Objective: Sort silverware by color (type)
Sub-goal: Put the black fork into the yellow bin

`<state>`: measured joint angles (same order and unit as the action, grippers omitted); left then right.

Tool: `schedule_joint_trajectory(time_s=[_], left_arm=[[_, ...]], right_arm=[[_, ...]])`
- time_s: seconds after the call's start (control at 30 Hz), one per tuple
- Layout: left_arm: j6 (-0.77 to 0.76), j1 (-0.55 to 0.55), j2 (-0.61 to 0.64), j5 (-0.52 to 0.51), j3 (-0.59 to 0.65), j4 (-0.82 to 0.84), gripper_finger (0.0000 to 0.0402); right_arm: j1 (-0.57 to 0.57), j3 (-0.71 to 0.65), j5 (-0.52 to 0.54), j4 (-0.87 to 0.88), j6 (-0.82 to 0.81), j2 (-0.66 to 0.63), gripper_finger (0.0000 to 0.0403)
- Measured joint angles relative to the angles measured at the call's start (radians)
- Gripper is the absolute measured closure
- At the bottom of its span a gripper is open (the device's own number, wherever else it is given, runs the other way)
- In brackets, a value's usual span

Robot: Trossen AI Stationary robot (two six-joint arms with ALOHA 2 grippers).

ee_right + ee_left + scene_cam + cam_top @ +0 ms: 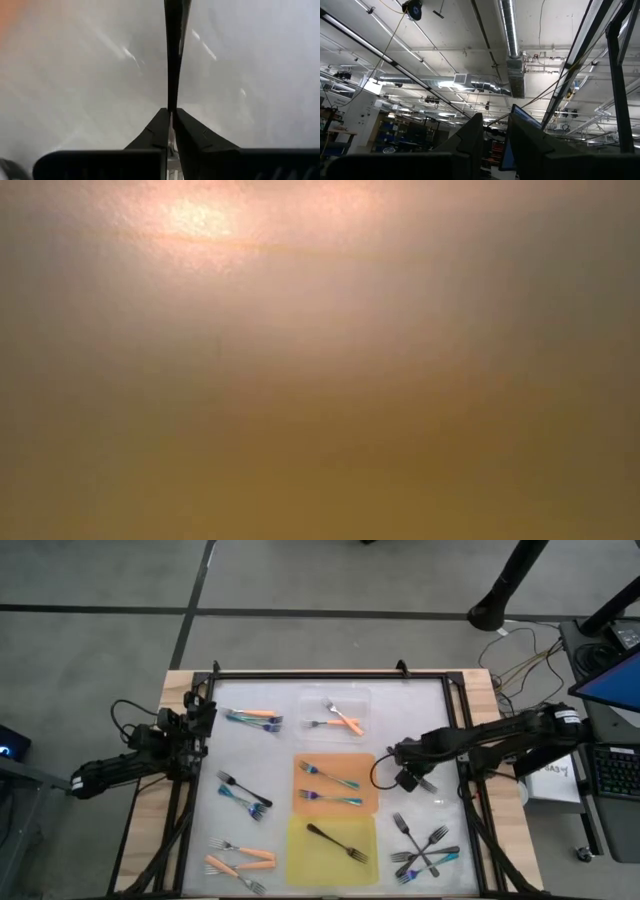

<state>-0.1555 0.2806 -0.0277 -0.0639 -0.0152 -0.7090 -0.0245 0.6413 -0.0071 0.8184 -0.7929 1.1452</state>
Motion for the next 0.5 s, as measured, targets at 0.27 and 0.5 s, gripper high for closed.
schedule_joint_trajectory(time_s=[0.27, 0.5], left_arm=[[0.0, 0.0, 0.0, 0.0, 0.0, 0.0, 0.0327], [0.0, 0.0, 0.0, 0.0, 0.0, 0.0, 0.0327]], right_arm=[[-0.054, 0.127, 0.184, -0.084, 0.06, -0.122, 0.0393], [-0.194, 0.159, 0.16, -0.547, 0.2, -0.079, 0.0392]])
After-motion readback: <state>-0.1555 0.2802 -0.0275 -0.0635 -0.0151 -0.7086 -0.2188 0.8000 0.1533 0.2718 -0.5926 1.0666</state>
